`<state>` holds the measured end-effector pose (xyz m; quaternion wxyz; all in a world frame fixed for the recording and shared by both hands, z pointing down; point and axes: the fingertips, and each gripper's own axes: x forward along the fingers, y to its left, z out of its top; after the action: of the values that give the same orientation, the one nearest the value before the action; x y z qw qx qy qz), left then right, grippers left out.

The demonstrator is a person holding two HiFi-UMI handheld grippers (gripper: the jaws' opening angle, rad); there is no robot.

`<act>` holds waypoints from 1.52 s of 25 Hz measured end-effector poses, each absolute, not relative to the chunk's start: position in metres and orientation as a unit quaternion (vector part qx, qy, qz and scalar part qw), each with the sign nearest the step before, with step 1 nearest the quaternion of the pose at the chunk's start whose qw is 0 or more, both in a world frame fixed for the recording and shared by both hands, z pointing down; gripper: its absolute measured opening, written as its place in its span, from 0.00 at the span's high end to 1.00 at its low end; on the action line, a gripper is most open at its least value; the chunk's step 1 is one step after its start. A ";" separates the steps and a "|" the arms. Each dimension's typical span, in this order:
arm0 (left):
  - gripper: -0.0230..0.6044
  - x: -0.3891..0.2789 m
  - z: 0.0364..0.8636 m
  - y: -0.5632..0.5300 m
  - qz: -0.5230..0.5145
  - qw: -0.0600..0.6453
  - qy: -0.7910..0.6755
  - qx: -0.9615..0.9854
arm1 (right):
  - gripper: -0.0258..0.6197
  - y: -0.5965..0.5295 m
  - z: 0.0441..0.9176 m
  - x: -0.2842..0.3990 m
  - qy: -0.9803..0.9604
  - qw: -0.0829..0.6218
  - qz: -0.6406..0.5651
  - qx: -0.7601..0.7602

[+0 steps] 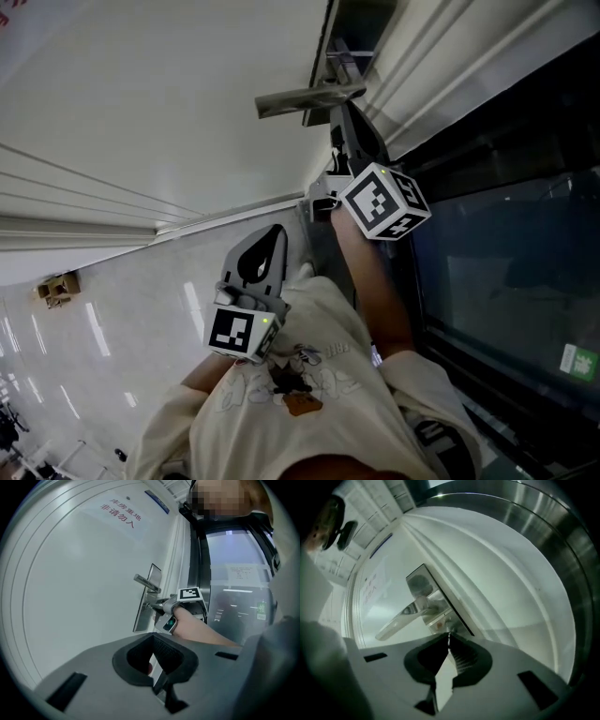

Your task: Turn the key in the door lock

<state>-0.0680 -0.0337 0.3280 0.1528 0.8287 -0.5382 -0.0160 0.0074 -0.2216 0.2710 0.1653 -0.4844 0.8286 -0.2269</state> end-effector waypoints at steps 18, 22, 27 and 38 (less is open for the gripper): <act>0.95 -0.060 0.334 -0.044 -0.003 0.155 -0.535 0.831 | 0.93 -0.226 0.287 0.013 0.680 0.368 -0.538 -0.335; 0.95 -0.065 0.334 -0.043 0.004 0.159 -0.542 0.825 | 0.93 -0.225 0.289 0.013 0.653 0.385 -0.570 -0.316; 0.95 -0.069 0.335 -0.041 -0.001 0.158 -0.546 0.823 | 0.93 -0.227 0.286 0.013 0.649 0.396 -0.578 -0.297; 0.95 -0.090 0.323 -0.037 -0.029 0.147 -0.567 0.810 | 0.68 -0.168 0.315 0.045 0.823 0.135 -0.429 -0.348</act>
<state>-0.0903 -0.0369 0.3228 0.1472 0.8098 -0.5671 -0.0292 0.0451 -0.1683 0.3147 0.1347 -0.3476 0.8229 -0.4288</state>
